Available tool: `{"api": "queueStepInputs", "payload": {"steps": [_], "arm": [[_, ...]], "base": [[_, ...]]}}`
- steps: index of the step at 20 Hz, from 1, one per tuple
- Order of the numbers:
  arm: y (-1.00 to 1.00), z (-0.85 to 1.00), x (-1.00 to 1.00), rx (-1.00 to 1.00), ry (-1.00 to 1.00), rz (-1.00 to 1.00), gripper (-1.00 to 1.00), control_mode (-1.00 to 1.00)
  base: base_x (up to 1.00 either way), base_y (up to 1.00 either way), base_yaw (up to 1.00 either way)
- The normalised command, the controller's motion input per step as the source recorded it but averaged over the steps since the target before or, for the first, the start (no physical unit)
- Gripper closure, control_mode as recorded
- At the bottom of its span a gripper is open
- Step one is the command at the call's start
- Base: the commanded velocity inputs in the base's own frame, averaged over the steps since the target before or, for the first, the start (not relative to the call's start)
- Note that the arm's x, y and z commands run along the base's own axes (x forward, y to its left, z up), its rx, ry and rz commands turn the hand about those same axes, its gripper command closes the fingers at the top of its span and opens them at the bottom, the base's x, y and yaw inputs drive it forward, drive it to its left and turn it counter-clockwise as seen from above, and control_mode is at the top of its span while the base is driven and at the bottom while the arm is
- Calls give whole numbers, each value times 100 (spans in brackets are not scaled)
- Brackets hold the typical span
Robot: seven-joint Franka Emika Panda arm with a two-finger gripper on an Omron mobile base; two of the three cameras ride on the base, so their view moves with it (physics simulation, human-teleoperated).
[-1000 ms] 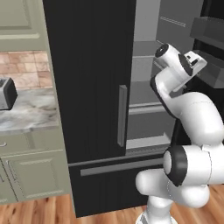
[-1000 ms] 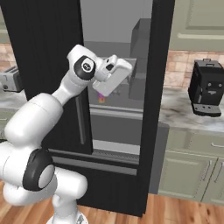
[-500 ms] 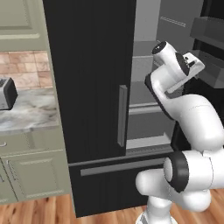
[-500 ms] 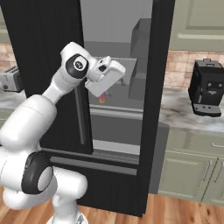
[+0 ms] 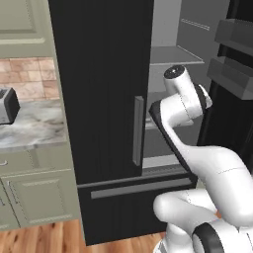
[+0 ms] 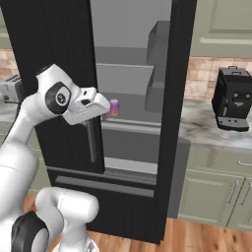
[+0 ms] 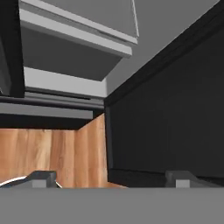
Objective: Open the fridge, grab two sodas, and place both sodas inside the bowl with ice on the dining counter.
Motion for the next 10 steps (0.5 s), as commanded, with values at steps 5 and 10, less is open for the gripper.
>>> {"api": "queueStepInputs", "payload": {"steps": [5, 10], "arm": [[91, -58, -19, 35, -7, 28, -100, -100], [45, -7, 39, 25, -2, 12, -100, -100]], "base": [[0, 0, 0], [0, 0, 0]]}}
